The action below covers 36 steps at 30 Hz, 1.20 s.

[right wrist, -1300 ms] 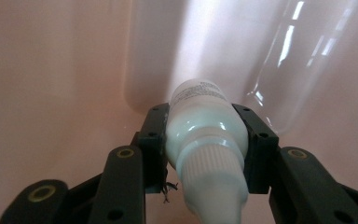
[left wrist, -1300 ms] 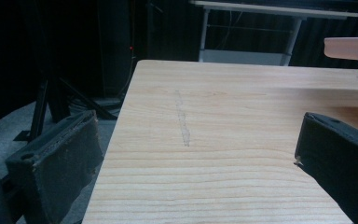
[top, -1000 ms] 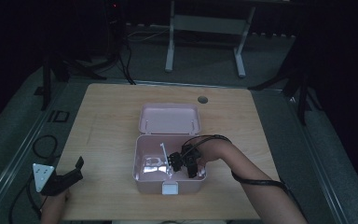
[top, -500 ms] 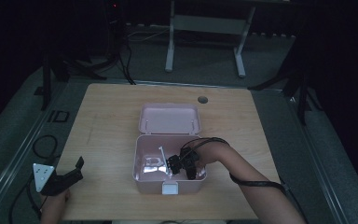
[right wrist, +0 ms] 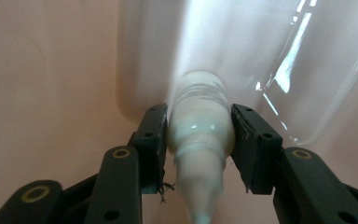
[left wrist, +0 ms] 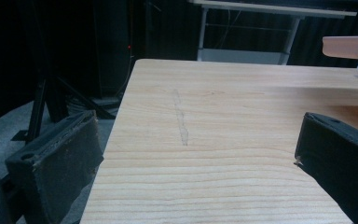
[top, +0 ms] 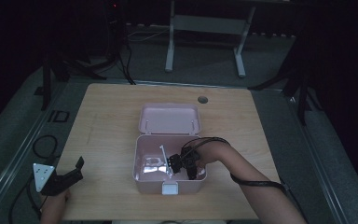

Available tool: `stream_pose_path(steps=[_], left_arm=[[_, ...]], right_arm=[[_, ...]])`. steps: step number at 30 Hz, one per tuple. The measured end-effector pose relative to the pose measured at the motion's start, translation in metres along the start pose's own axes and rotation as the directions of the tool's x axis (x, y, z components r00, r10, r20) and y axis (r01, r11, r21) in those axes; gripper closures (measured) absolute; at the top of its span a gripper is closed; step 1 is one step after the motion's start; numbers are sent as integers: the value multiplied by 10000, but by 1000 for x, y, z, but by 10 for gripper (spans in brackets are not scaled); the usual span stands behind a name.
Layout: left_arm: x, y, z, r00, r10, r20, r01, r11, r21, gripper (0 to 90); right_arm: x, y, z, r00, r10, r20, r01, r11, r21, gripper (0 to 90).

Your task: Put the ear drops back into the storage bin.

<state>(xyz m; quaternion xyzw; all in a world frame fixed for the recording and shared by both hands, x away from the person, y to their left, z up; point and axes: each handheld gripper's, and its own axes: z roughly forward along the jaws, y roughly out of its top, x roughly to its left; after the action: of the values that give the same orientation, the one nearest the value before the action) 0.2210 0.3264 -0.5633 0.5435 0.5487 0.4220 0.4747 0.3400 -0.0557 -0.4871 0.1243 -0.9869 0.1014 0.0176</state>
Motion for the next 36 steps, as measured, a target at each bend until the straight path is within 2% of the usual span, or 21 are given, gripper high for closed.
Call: stream_pose_path(steps=[10, 14, 18, 26, 32, 36], left_arm=[[0, 0, 0, 10000, -14, -11, 14, 10000, 0, 5], [0, 0, 0, 10000, -13, -16, 13, 10000, 1, 5], [0, 0, 0, 10000, -11, -22, 11, 10000, 5, 5], [0, 0, 0, 10000, 12, -24, -12, 10000, -1, 5], [0, 0, 0, 10000, 0, -35, 0, 10000, -2, 5], [0, 0, 0, 10000, -6, -43, 6, 10000, -3, 5]], right_arm=[[4, -3, -20, 9998, 0, 204, 7, 9995, -319, 570], [5, -6, -37, 9991, 96, 411, -67, 9976, -693, 558], [6, -10, -54, 9973, 234, 692, -178, 9966, -802, 528], [12, -24, -83, 9919, 500, 1170, -341, 9903, -1344, 471], [15, -40, -101, 9838, 1039, 1463, -740, 9777, -1968, 376], [15, -52, -108, 9781, 1621, 1306, -1276, 9626, -2390, 279]])
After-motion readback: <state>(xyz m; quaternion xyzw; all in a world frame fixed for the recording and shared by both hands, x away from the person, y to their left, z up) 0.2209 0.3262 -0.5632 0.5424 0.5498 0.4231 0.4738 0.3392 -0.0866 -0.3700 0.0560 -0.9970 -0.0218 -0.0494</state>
